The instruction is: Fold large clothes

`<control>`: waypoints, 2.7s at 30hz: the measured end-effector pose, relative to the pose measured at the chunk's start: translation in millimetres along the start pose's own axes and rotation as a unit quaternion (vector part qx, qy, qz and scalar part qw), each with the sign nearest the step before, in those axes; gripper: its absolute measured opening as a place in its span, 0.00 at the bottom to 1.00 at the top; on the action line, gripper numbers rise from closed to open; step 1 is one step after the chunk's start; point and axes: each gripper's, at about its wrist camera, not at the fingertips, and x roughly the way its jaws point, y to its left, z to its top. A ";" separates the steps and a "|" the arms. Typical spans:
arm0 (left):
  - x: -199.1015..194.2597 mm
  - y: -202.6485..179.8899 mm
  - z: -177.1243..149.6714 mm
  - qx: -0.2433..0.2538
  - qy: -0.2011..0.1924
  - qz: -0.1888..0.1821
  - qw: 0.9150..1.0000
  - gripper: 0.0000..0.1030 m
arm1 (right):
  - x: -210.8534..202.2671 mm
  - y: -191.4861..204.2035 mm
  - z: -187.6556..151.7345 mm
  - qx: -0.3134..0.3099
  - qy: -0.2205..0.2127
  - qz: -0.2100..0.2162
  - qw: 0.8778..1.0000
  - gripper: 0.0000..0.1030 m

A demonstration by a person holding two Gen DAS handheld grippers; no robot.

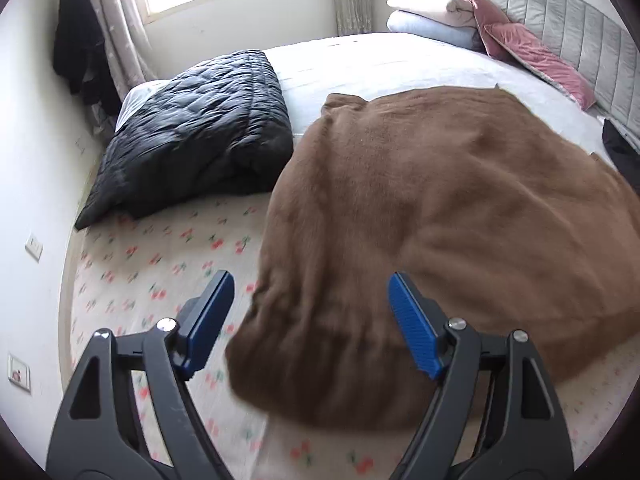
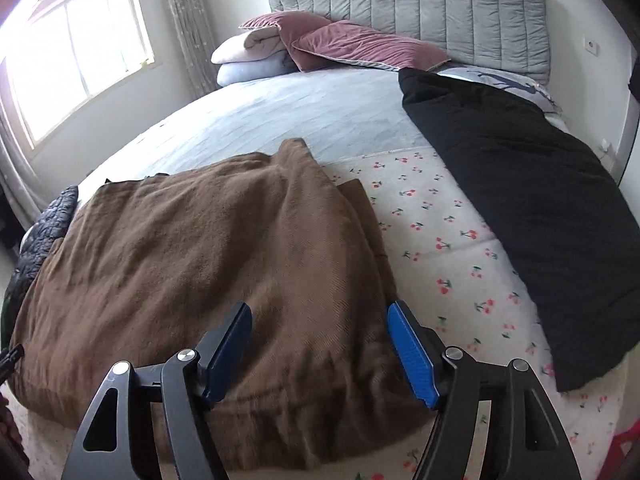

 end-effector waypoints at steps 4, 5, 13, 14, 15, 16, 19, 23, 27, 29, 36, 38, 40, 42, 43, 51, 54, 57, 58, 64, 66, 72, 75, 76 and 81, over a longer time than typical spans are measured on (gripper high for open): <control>-49.0 -0.4 -17.0 -0.005 0.012 -0.009 1.000 0.95 | -54.3 16.9 -14.8 -0.021 -0.022 0.015 0.999 0.75; -59.4 -0.8 -19.7 -0.007 0.015 -0.011 1.000 0.96 | -67.2 21.9 -20.4 -0.026 -0.026 0.016 0.999 0.79; -125.8 -18.3 -65.7 -0.051 0.074 -0.075 0.993 0.99 | -132.3 65.8 -72.5 -0.062 -0.003 0.037 0.997 0.88; -132.2 -24.0 -70.5 -0.042 0.073 -0.071 0.994 0.99 | -135.2 69.2 -78.7 -0.063 0.003 0.039 0.997 0.90; -137.1 -30.3 -74.4 -0.029 0.069 -0.065 0.995 0.99 | -140.2 73.1 -86.6 -0.065 0.006 0.039 0.997 0.90; -141.2 -36.9 -77.9 -0.017 0.062 -0.057 0.996 0.99 | -143.0 75.9 -96.0 -0.069 0.002 0.039 0.997 0.91; -145.9 -53.8 -89.3 -0.018 0.038 -0.040 0.998 0.99 | -137.1 86.3 -108.9 -0.090 0.021 0.033 0.995 0.92; -130.1 -81.1 -110.3 0.008 0.067 -0.057 0.996 0.99 | -124.1 89.2 -114.0 -0.085 0.029 0.024 0.996 0.92; -122.8 -97.5 -120.7 0.019 0.087 -0.073 0.993 0.99 | -112.8 91.9 -123.4 -0.089 0.052 0.015 0.995 0.92; -125.7 -102.3 -124.0 0.022 0.080 -0.064 0.995 0.99 | -113.5 94.6 -126.6 -0.093 0.051 0.017 0.994 0.92; -132.4 -110.5 -132.1 0.029 0.072 -0.047 0.996 0.99 | -119.3 103.2 -134.5 -0.115 0.043 0.012 0.992 0.92; -135.8 -112.6 -132.4 0.032 0.067 -0.044 0.996 0.99 | -121.8 105.3 -135.9 -0.121 0.039 0.012 0.992 0.92; -137.9 -113.3 -132.5 0.036 0.061 -0.042 0.997 0.99 | -123.2 106.3 -136.5 -0.124 0.036 0.012 0.992 0.92; -138.5 -114.2 -133.3 0.038 0.060 -0.040 0.997 0.99 | -123.8 106.1 -136.6 -0.123 0.036 0.013 0.992 0.92; -138.4 -114.1 -133.8 0.038 0.060 -0.040 0.997 0.99 | -123.5 105.3 -136.5 -0.121 0.037 0.015 0.992 0.92; -139.0 -112.4 -133.4 0.031 0.060 -0.044 0.997 0.99 | -120.4 103.6 -136.4 -0.115 0.044 0.019 0.992 0.92; -138.4 -113.4 -133.8 0.032 0.061 -0.046 0.997 0.99 | -119.0 105.1 -137.4 -0.117 0.046 0.020 0.992 0.92; -138.6 -114.6 -134.2 0.035 0.062 -0.047 0.996 0.99 | -118.3 106.0 -137.9 -0.118 0.047 0.019 0.992 0.92; -138.7 -114.9 -134.3 0.036 0.062 -0.047 0.996 0.99 | -118.3 106.0 -137.9 -0.118 0.047 0.019 0.992 0.92; -138.9 -115.2 -134.4 0.036 0.062 -0.046 0.996 0.99 | -118.4 105.0 -138.1 -0.117 0.046 0.019 0.992 0.92; -138.6 -115.2 -134.5 0.036 0.063 -0.046 0.996 0.99 | -118.5 104.8 -137.8 -0.118 0.045 0.020 0.992 0.92; -137.9 -115.0 -134.8 0.038 0.065 -0.048 0.996 0.99 | -118.1 104.8 -138.3 -0.119 0.046 0.019 0.992 0.92; -137.1 -114.2 -134.7 0.038 0.066 -0.049 0.996 0.99 | -117.2 104.4 -138.3 -0.118 0.047 0.019 0.992 0.92; -137.1 -114.2 -134.7 0.038 0.067 -0.049 0.996 0.99 | -117.2 104.4 -138.4 -0.118 0.047 0.018 0.992 0.92; -137.5 -114.2 -134.5 0.037 0.065 -0.049 0.996 0.99 | -115.0 104.2 -138.3 -0.120 0.050 0.020 0.991 0.92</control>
